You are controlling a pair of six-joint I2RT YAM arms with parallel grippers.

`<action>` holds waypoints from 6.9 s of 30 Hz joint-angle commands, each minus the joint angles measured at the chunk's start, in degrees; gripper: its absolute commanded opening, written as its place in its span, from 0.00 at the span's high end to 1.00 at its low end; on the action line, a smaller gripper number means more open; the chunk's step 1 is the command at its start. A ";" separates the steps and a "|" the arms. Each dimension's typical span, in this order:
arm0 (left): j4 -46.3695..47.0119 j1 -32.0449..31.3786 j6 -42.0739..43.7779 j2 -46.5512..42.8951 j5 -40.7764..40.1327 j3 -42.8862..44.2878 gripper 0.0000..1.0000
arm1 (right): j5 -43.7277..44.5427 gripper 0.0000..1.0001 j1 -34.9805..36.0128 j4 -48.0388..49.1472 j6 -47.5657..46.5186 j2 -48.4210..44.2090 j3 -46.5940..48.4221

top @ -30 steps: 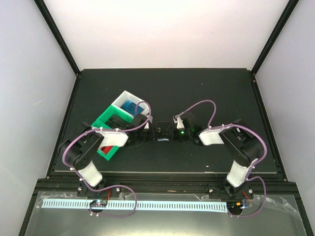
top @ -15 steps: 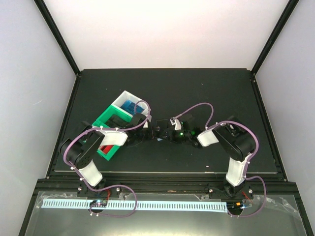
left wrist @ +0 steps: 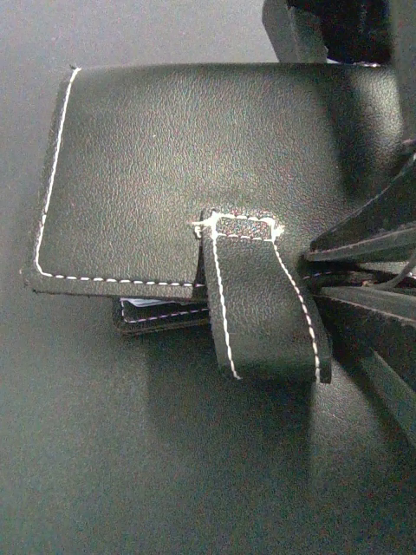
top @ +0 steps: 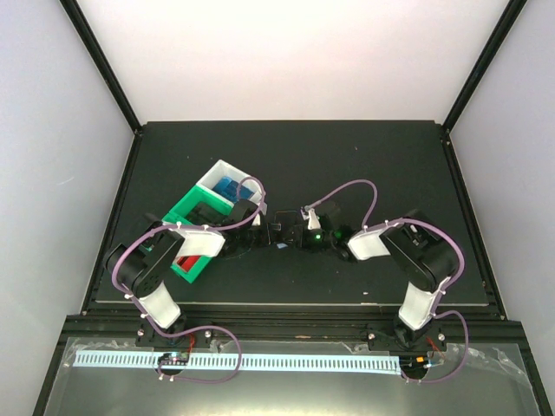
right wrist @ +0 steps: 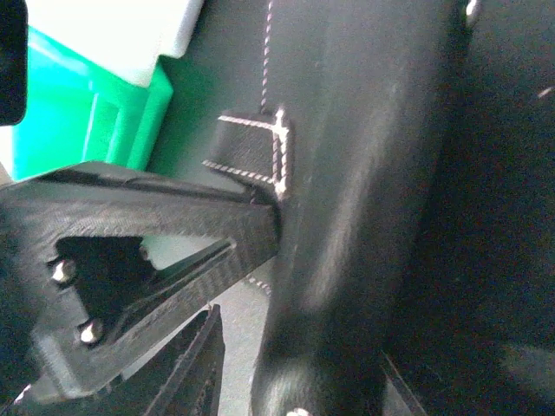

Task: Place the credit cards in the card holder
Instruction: Turn over the card holder at the center of the board, then close the card holder at the center of the board.

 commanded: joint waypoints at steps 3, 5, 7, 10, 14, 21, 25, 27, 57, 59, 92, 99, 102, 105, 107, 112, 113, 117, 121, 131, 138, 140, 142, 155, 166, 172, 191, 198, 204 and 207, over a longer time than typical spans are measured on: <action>-8.22 0.10 1.66 2.47 -1.33 -2.43 0.89 | 5.38 0.75 0.12 1.85 0.69 3.30 3.61; -8.33 0.13 1.77 1.51 -0.78 -2.66 0.87 | 6.71 0.86 0.16 2.17 0.83 2.57 2.94; -8.13 0.24 1.91 -0.10 -0.07 -3.11 0.84 | 8.42 0.92 0.15 0.80 -0.62 0.15 2.01; -9.52 0.18 3.02 -4.12 1.15 -3.18 0.70 | 12.17 0.95 0.15 -7.14 -5.79 -5.56 2.02; -14.36 0.21 5.02 -12.93 -0.31 -3.08 0.48 | 21.41 0.96 0.15 -26.56 -13.15 -13.76 4.90; -21.87 0.55 6.09 -28.73 -5.37 -2.98 0.36 | 41.29 0.96 0.33 -61.20 -17.41 -21.44 12.73; -24.17 1.11 5.83 -34.51 -6.41 -2.18 0.33 | 53.42 0.95 1.92 -73.93 -14.20 -23.59 15.19; -25.51 1.49 6.08 -36.01 -6.45 -1.32 0.33 | 57.96 0.95 3.25 -79.10 -12.56 -22.74 16.27; -35.19 6.61 11.14 -45.77 -3.00 1.55 0.17 | 42.96 0.42 19.86 -62.80 -13.94 -12.24 27.08; -33.45 6.57 11.97 -45.01 0.34 0.31 0.08 | 44.58 0.42 18.27 -62.86 -13.75 -13.44 25.03; -10.31 -0.91 5.49 -33.39 8.42 -8.83 0.04 | 64.81 0.59 14.05 -73.56 -15.07 1.82 30.11; -10.89 -0.86 5.61 -33.33 8.17 -8.62 0.05 | 64.76 0.71 14.05 -73.39 -15.50 1.93 30.45; -11.28 -0.81 5.66 -33.55 7.83 -8.73 0.05 | 64.52 0.67 14.06 -73.32 -16.09 2.15 30.65; -11.41 -0.91 5.75 -33.36 7.60 -8.73 0.05 | 63.92 0.63 14.06 -72.70 -16.60 2.22 30.55; -11.36 -0.84 5.75 -33.29 7.62 -8.73 0.04 | 64.18 0.63 14.06 -72.75 -16.56 2.58 30.71; -11.64 -0.86 5.78 -33.10 7.61 -8.58 0.05 | 62.76 0.63 14.06 -72.35 -16.74 2.84 30.40; -11.79 -0.90 5.84 -33.20 7.62 -8.60 0.04 | 62.65 0.63 14.06 -72.31 -16.69 2.83 30.38; -11.90 -0.84 5.80 -33.32 7.57 -8.65 0.05 | 63.62 0.67 14.01 -72.73 -15.92 2.93 30.38; -12.03 -0.84 5.84 -33.27 7.52 -8.56 0.05 | 64.10 0.78 14.06 -72.93 -15.60 2.75 30.38; -12.01 -0.85 5.78 -32.91 7.51 -8.38 0.05 | 64.38 0.94 14.03 -73.30 -15.22 2.36 30.24; -12.42 -1.12 4.28 -31.64 5.98 -8.47 0.01 | 65.01 0.99 14.06 -72.71 -14.55 0.81 29.48; -11.82 -1.57 3.50 -30.37 6.04 -8.35 0.01 | 64.03 0.99 14.02 -71.02 -15.06 -0.87 28.31; -11.10 -2.23 2.67 -28.80 5.96 -7.94 0.01 | 61.60 0.99 13.63 -68.55 -15.91 -2.48 27.01; -7.75 -7.28 -3.63 -11.99 5.47 0.56 0.12 | 38.08 0.99 5.46 -49.31 -18.39 -17.35 11.02; -1.85 -9.40 -9.37 -1.36 2.29 3.93 0.33 | 31.96 0.99 1.53 -40.54 -19.93 -21.95 3.59; 0.00 -10.27 -10.35 0.33 -0.63 4.35 0.45 | 29.02 0.99 1.08 -39.30 -20.53 -21.80 2.60; -6.80 -14.35 -9.55 7.63 -9.59 10.38 0.68 | 25.72 0.99 0.43 -36.79 -21.31 -17.86 3.49; -7.55 -14.63 -9.20 8.40 -10.90 10.67 0.74 | 25.01 0.99 0.40 -37.10 -21.39 -16.29 4.11; -7.89 -14.63 -9.19 8.61 -10.94 10.75 0.75 | 25.38 0.99 0.41 -37.13 -21.50 -15.45 4.42; -7.97 -14.64 -9.34 8.76 -10.95 10.82 0.75 | 24.83 0.99 0.42 -37.46 -21.77 -14.64 4.73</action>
